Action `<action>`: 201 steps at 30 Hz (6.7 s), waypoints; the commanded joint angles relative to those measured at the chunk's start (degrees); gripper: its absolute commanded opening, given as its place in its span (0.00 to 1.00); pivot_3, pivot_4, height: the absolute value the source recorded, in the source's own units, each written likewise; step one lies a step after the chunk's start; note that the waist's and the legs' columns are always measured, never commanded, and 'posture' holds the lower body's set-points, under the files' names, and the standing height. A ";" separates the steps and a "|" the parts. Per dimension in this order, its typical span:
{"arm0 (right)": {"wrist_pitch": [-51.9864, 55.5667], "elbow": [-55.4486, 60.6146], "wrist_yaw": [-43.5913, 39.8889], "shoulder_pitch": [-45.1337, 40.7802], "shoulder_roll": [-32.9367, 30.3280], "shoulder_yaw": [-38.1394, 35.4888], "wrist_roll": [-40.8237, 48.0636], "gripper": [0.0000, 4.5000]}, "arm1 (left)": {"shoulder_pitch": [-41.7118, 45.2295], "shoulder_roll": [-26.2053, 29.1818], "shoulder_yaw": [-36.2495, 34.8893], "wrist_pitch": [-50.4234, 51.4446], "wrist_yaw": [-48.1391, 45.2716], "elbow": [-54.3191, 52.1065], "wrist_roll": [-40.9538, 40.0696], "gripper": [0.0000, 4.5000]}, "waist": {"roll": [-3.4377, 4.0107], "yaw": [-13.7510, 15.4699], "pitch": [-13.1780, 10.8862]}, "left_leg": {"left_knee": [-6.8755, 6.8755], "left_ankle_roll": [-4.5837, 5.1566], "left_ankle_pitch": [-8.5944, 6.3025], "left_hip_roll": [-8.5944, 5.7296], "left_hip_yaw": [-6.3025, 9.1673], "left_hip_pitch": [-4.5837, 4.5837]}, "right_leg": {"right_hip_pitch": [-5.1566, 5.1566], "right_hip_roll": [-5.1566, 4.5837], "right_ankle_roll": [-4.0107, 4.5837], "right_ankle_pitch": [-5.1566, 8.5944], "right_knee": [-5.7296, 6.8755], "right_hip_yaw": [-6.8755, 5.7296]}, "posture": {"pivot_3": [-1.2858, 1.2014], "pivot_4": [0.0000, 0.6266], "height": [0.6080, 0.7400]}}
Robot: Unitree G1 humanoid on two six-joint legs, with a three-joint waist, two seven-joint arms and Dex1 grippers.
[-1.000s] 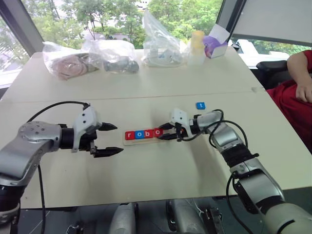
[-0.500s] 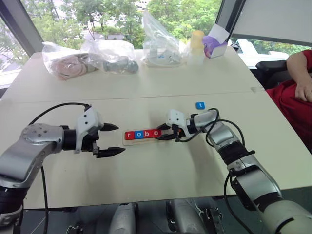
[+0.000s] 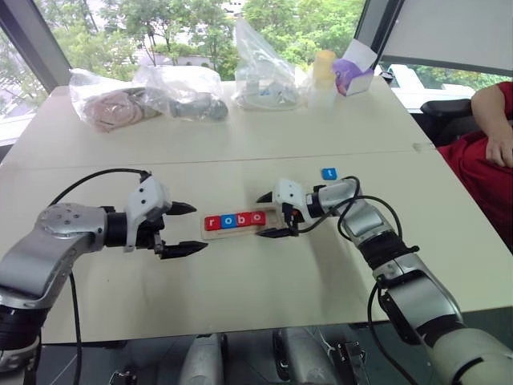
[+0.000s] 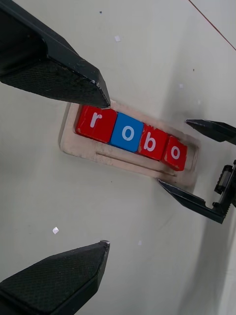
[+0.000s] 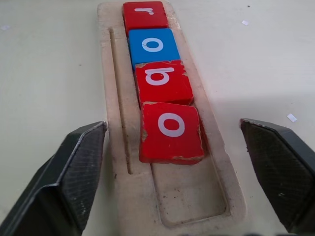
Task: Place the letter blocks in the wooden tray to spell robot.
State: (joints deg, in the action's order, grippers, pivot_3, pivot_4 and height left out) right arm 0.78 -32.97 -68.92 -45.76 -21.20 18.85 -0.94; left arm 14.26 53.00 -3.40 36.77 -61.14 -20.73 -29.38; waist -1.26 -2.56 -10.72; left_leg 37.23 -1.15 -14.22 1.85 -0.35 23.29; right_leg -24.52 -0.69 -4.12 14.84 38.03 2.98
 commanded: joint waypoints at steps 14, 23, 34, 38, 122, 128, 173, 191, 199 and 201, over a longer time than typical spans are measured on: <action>-1.50 -2.28 0.87 -3.40 0.53 -2.74 0.43 0.99 | 1.14 -0.40 0.75 -0.77 0.28 -0.96 0.15 1.00 | 0.00 -0.01 0.00 | 0.00 0.00 0.00 0.00 0.00 0.00 | 0.00 0.00 0.00 0.00 0.00 0.00 | 0.52 0.24 1.00; -5.93 -8.19 4.93 -5.61 1.34 -2.73 -1.53 0.99 | 0.59 -0.49 0.59 -0.51 0.82 -1.52 0.01 1.00 | 0.00 -0.04 0.00 | -0.01 0.00 0.00 0.00 0.01 -0.01 | 0.00 0.00 0.01 0.00 0.01 0.00 | 0.52 0.24 1.00; -1.88 6.06 1.13 0.24 -2.27 -5.97 3.93 0.99 | 0.84 -0.48 0.61 -0.81 0.77 -0.94 0.13 1.00 | 0.00 0.03 0.00 | 0.00 0.00 0.00 0.00 0.01 0.01 | 0.00 -0.02 0.00 -0.01 0.01 0.00 | 0.52 0.24 1.00; 8.28 12.48 7.40 2.81 -4.32 -11.78 6.77 0.99 | 2.02 -1.53 0.65 -0.84 1.05 -0.92 -0.51 1.00 | 0.00 0.12 0.00 | 0.00 0.00 0.00 0.00 0.02 0.00 | 0.00 -0.02 0.00 -0.01 0.01 0.00 | 0.52 0.24 1.00; 1.67 9.82 2.95 20.01 -20.23 -16.38 10.21 0.98 | 11.72 -0.18 2.16 0.82 -8.32 4.88 -1.25 1.00 | -0.02 0.01 -0.05 | -0.04 0.02 0.00 -0.01 0.00 0.05 | 0.14 0.08 -0.03 0.00 -0.42 0.00 | 0.52 0.24 1.00; -1.41 4.45 2.50 17.77 -18.22 -15.54 9.41 0.79 | 9.81 1.41 0.50 1.17 -7.22 4.54 -1.11 1.00 | -0.01 -0.01 -0.05 | -0.04 0.01 0.00 -0.01 0.00 0.04 | 0.15 0.06 -0.03 -0.01 -0.41 0.00 | 0.52 0.24 1.00; -17.66 -31.50 -8.90 -15.57 1.85 -4.30 -2.52 0.26 | -9.06 3.42 -10.77 4.03 3.05 -4.21 -5.60 1.00 | 0.03 -0.06 -0.10 | -0.01 -0.05 0.03 0.00 -0.04 -0.05 | 0.05 -0.10 0.00 -0.01 -0.02 0.02 | 0.52 0.24 1.00; -22.43 -35.31 -7.87 -16.98 2.92 -4.47 -4.89 0.26 | -9.02 2.14 -8.99 3.93 4.98 -5.13 -5.37 1.00 | 0.03 -0.11 -0.09 | -0.02 -0.05 0.03 0.00 -0.03 -0.07 | 0.05 -0.09 0.00 -0.02 0.00 0.02 | 0.52 0.24 1.00; -22.68 -35.79 -7.53 -17.14 3.62 -4.93 -5.42 0.67 | -8.71 2.16 -8.35 3.85 5.17 -5.06 -4.82 1.00 | 0.03 -0.26 -0.09 | -0.03 -0.05 0.03 0.00 -0.03 -0.09 | 0.06 -0.08 0.01 -0.02 0.01 0.02 | 0.52 0.24 1.00; -22.89 -35.74 -7.21 -17.08 3.54 -5.11 -5.65 0.89 | -8.70 2.22 -8.32 3.83 5.19 -5.04 -4.77 1.00 | 0.03 -0.23 -0.09 | -0.03 -0.05 0.03 0.00 -0.04 -0.09 | 0.06 -0.08 0.01 -0.02 0.01 0.02 | 0.52 0.24 1.00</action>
State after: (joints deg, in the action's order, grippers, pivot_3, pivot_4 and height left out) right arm -21.63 -68.77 -76.33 -61.60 -17.83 14.08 -5.99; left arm 5.19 54.85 -11.25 41.04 -56.08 -24.88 -34.28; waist -1.23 -2.79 -10.81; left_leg 37.20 -1.20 -14.19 1.86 -0.39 23.21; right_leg -24.47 -0.77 -4.11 14.82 38.03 3.00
